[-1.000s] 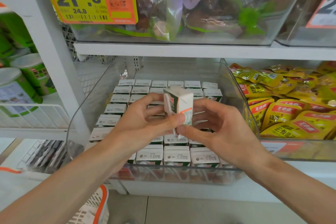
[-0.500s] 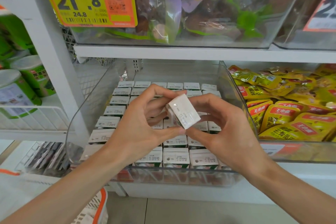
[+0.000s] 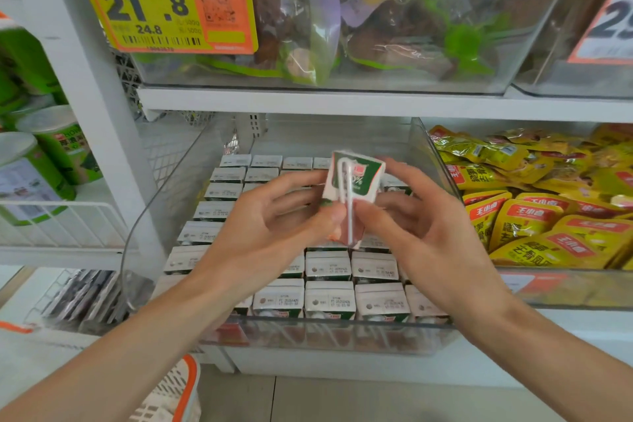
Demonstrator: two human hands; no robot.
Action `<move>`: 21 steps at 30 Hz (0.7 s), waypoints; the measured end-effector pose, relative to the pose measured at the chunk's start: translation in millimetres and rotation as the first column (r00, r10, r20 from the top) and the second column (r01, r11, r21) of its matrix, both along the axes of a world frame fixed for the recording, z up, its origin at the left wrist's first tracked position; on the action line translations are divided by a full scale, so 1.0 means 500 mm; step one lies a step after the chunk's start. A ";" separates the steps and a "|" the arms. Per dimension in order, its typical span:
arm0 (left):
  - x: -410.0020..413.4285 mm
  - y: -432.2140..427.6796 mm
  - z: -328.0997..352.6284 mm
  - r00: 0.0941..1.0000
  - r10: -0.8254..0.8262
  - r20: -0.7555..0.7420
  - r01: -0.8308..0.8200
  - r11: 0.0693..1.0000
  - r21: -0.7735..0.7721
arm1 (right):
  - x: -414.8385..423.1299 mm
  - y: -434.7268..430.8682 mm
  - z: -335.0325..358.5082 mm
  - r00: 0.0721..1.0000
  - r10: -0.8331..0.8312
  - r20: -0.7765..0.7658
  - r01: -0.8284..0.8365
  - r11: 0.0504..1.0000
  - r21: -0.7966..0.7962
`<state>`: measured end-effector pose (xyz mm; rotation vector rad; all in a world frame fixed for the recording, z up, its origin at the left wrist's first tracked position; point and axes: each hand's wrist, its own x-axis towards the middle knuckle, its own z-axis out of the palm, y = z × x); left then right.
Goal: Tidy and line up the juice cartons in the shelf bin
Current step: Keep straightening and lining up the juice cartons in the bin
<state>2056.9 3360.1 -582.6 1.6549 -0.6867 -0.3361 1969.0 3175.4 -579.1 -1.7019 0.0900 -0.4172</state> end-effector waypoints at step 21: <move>0.000 -0.004 -0.003 0.996 0.071 -0.051 -0.073 0.997 -0.032 | 0.024 -0.007 0.004 0.891 0.257 -0.375 0.020 0.802 0.598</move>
